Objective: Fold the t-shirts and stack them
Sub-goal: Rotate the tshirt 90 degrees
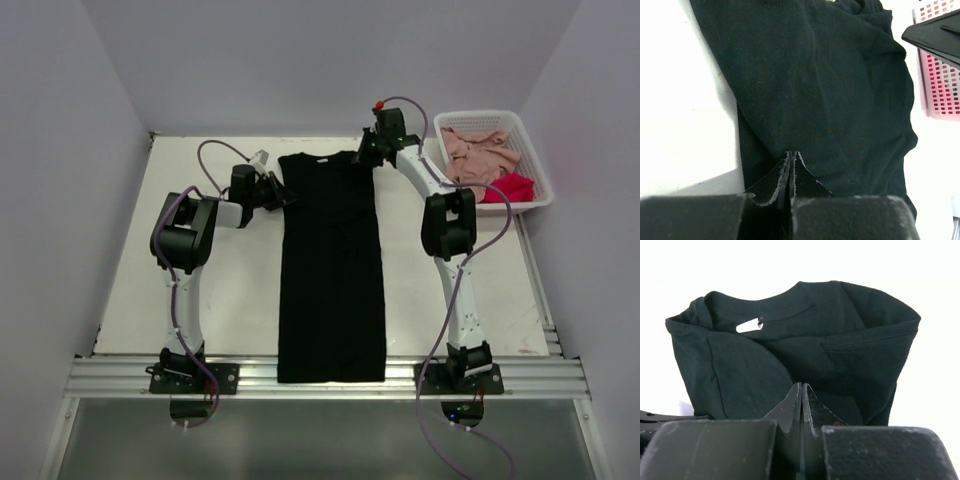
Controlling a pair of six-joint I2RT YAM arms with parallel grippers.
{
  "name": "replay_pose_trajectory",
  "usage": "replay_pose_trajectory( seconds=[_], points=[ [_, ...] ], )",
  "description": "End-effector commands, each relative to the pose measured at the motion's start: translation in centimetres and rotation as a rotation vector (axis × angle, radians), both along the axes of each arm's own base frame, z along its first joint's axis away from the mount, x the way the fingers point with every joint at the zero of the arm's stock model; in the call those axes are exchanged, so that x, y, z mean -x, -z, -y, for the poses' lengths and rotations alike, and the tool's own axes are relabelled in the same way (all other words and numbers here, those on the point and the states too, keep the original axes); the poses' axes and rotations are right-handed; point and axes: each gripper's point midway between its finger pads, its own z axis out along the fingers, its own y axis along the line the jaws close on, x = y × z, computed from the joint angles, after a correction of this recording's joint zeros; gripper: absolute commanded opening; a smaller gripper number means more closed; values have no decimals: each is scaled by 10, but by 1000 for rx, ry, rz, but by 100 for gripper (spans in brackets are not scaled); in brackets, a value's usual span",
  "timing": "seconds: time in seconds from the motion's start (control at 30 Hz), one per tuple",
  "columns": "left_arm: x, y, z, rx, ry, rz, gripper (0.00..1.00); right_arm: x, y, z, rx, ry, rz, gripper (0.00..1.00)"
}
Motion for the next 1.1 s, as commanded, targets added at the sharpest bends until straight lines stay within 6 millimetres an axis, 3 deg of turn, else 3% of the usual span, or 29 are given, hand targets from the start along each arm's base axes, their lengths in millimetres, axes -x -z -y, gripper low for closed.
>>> replay_pose_trajectory(
  seconds=[0.0, 0.07, 0.1, 0.13, 0.17, 0.2, 0.23, 0.37, 0.4, 0.43, 0.47, 0.5, 0.53, 0.57, 0.6, 0.63, 0.8, 0.87, 1.03, 1.07],
  points=[
    [13, 21, -12, -53, 1, -69, 0, 1, -32, 9, -5, 7, 36, 0],
    [12, 16, -12, -59, 2, -57, 0, 6, -25, 11, 4, 7, 25, 0],
    [10, 11, -13, -65, -2, -40, 0, 10, -42, 12, -1, 5, 51, 0],
    [8, -3, -12, -72, 0, -2, 0, 18, -32, 13, -1, 2, 45, 0],
    [7, -10, -12, -81, -1, 19, 0, 22, -37, 14, -9, 4, 57, 0],
    [2, -21, -12, -90, -5, 48, 0, 28, -66, 15, -25, 6, 111, 0],
    [-1, -38, -11, -99, 1, 93, 0, 38, -53, 16, -30, 3, 105, 0],
    [-23, -79, -1, -151, 42, 199, 2, 71, -67, 17, -40, -17, 139, 0],
    [-31, -98, 11, -152, 70, 233, 12, 77, -69, 18, -36, -22, 145, 0],
    [-35, -94, 18, -172, 103, 237, 24, 89, -71, 20, -29, -27, 137, 0],
    [-40, -97, 24, -173, 120, 239, 45, 96, -69, 19, -24, -35, 133, 0],
    [-47, -115, 37, -156, 155, 269, 53, 102, -69, 19, -26, -40, 129, 0],
    [-50, -103, 44, -156, 179, 251, 60, 112, -69, 19, -28, -44, 122, 0],
    [-53, -103, 50, -150, 195, 248, 69, 118, -68, 16, -26, -50, 116, 0],
    [-56, -114, 60, -136, 215, 258, 71, 127, -60, 16, -21, -56, 90, 0],
    [-56, -108, 65, -128, 223, 247, 73, 135, -64, 8, -30, -76, 93, 0],
    [-53, -111, 74, -106, 192, 264, 73, 178, -36, -36, -90, -171, -6, 0],
    [-53, -111, 72, -108, 186, 257, 73, 197, -13, -52, -71, -198, -45, 0],
    [-52, -110, 71, -133, 198, 260, 73, 229, 22, -64, -104, -205, -110, 0],
    [-53, -112, 71, -135, 201, 263, 73, 229, 21, -66, -119, -199, -96, 0]
  ],
)
